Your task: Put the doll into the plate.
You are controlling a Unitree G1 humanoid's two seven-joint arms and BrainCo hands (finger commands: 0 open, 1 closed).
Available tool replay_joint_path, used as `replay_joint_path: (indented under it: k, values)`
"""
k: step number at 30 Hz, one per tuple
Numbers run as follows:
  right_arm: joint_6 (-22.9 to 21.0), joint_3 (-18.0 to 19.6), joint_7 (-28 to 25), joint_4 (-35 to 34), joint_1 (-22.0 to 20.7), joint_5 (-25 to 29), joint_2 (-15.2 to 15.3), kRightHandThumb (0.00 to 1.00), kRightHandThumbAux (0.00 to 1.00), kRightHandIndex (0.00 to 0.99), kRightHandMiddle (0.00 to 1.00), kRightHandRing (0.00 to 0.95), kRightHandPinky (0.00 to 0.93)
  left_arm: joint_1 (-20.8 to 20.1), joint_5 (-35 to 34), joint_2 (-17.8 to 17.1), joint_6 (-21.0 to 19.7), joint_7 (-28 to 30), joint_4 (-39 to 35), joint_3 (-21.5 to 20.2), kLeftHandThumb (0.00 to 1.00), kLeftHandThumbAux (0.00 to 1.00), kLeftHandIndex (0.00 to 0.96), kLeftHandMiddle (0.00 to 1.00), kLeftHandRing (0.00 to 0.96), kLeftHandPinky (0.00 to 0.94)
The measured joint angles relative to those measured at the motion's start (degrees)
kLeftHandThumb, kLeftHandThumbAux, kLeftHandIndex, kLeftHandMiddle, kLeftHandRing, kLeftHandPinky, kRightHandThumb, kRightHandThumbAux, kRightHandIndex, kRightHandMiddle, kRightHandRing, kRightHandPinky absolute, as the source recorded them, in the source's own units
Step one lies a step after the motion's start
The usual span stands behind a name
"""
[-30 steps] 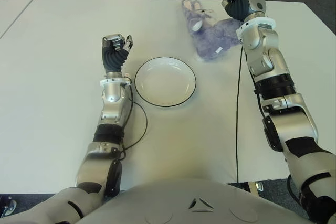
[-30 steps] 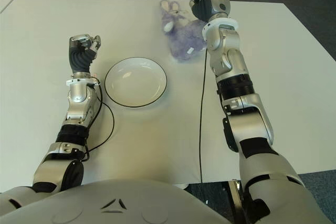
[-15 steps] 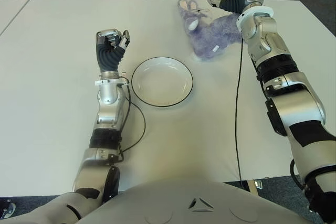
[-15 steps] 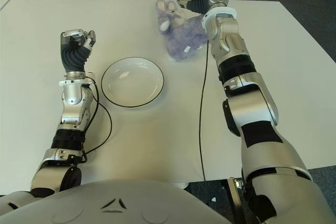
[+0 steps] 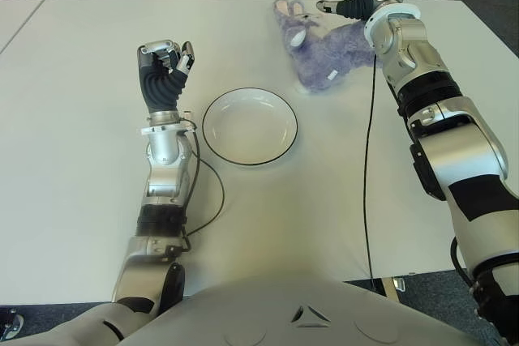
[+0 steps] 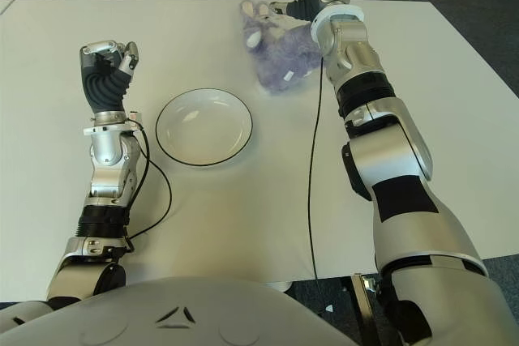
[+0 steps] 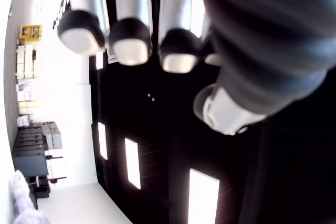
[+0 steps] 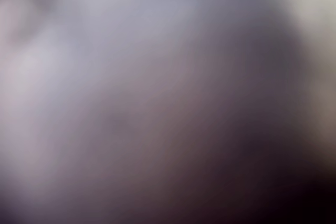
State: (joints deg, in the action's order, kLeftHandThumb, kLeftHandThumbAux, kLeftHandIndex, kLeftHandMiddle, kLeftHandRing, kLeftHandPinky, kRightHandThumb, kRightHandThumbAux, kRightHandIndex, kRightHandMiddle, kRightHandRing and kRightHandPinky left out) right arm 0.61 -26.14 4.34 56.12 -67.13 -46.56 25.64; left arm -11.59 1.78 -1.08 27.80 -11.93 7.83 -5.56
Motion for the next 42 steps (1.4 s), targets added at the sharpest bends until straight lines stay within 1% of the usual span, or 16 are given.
replay_joint_path:
  k: [8,14,19,27,38,42]
  values:
    - [-0.05,-0.76,-1.08,1.25,-0.94,0.00,-0.46,0.197,0.251,0.000,0.000,0.000,0.000,0.47,0.36,0.06,-0.75,-0.22,-1.06,0.00,0.560,0.798,0.864,0.904,0.909,0.900]
    - [-0.22,-1.44,-1.64,1.92,-1.37,0.00,-0.97,0.175,0.247,0.000,0.000,0.000,0.000,0.58,0.36,0.06,-0.99,-0.22,-1.10,-0.01,0.543,0.806,0.866,0.904,0.910,0.898]
    - [-0.95,-2.01,-3.10,2.08,-1.45,0.01,-1.34,0.155,0.244,0.000,0.000,0.000,0.006,0.60,0.35,0.06,-1.02,-0.22,-1.05,-0.03,0.529,0.808,0.863,0.904,0.908,0.896]
    - [-1.90,-2.46,-6.52,2.01,-1.45,0.12,-1.69,0.132,0.237,0.000,0.000,0.000,0.015,0.66,0.33,0.06,-1.02,-0.22,-0.71,-0.08,0.523,0.807,0.860,0.904,0.908,0.898]
    - [-1.95,-2.50,-12.92,-0.13,-1.29,0.65,-1.63,0.109,0.227,0.000,0.000,0.000,0.001,0.68,0.32,0.05,-2.14,-0.22,-0.33,-0.08,0.505,0.810,0.854,0.902,0.905,0.889]
    - [-1.82,-2.84,-15.39,-0.91,-1.21,0.68,-1.41,0.103,0.223,0.000,0.000,0.000,0.001,0.65,0.32,0.05,-2.31,-0.22,0.15,-0.09,0.514,0.804,0.853,0.901,0.904,0.897]
